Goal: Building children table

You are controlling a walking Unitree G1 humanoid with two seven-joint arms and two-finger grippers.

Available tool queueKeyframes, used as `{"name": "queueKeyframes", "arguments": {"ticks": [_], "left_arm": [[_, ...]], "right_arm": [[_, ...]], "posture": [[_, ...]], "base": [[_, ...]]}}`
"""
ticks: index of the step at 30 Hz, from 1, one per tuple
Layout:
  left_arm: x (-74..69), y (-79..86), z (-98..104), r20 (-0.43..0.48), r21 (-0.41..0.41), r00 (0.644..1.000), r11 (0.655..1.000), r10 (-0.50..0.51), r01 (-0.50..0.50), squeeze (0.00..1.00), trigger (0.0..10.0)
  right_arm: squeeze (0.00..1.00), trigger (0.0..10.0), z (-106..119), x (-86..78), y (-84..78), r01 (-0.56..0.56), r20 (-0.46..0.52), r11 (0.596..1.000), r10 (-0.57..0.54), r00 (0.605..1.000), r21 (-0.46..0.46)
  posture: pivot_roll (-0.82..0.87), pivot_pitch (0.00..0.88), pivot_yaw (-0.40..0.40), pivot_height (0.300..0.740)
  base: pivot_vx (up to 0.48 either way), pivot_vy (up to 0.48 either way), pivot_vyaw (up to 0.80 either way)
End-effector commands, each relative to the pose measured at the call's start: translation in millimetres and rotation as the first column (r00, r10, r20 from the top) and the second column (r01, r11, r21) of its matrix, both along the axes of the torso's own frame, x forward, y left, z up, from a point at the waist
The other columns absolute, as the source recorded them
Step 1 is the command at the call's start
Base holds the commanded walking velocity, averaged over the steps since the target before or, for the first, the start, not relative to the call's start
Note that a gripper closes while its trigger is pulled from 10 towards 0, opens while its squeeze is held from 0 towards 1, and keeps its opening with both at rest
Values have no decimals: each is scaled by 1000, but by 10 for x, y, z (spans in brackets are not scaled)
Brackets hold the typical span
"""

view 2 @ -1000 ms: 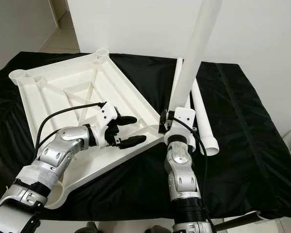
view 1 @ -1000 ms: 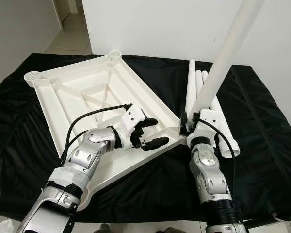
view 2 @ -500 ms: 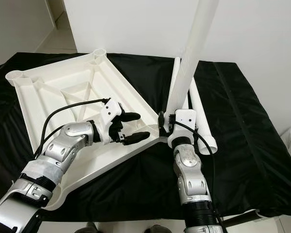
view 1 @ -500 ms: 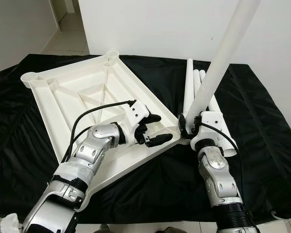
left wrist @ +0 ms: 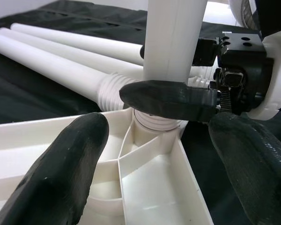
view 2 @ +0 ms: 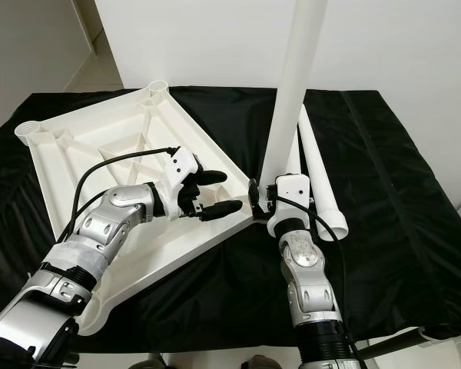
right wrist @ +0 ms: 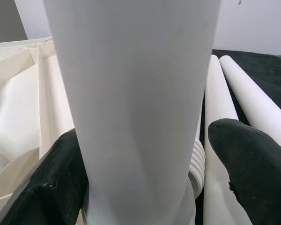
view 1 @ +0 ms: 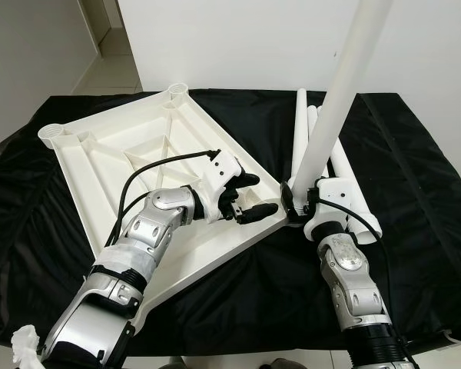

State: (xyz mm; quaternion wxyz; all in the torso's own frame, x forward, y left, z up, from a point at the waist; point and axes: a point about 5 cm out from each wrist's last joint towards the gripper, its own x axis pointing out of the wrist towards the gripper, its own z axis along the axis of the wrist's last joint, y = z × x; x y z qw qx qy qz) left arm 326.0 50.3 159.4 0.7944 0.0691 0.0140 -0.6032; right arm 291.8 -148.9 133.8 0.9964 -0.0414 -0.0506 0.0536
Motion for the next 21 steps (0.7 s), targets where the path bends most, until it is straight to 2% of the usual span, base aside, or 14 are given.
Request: {"name": "queueKeyframes", "arguments": {"ticks": [1, 10, 18, 21], "left_arm": [[32, 16, 26, 16, 4, 1000, 1000, 14, -14, 0, 10000], [53, 38, 35, 33, 3, 999, 1000, 18, -19, 0, 10000], [85, 57, 31, 41, -34, 995, 996, 87, -85, 0, 10000], [97, 54, 27, 15, -35, 995, 994, 101, -100, 0, 10000]], "right_arm": [[0, 10000, 4, -2, 7, -14, 7, 1000, 14, 1000, 2], [0, 10000, 15, 26, -6, -18, 12, 1000, 18, 1000, 5], [0, 10000, 31, 48, -4, -22, 18, 1000, 21, 1000, 5], [0, 10000, 35, 52, -7, -25, 18, 1000, 24, 1000, 10]], "posture": [[-118, 0, 87, 740], [-100, 0, 68, 740], [-85, 0, 35, 740], [-80, 0, 27, 740]], "base": [[0, 0, 0], [0, 0, 0], [0, 0, 0], [0, 0, 0]]}}
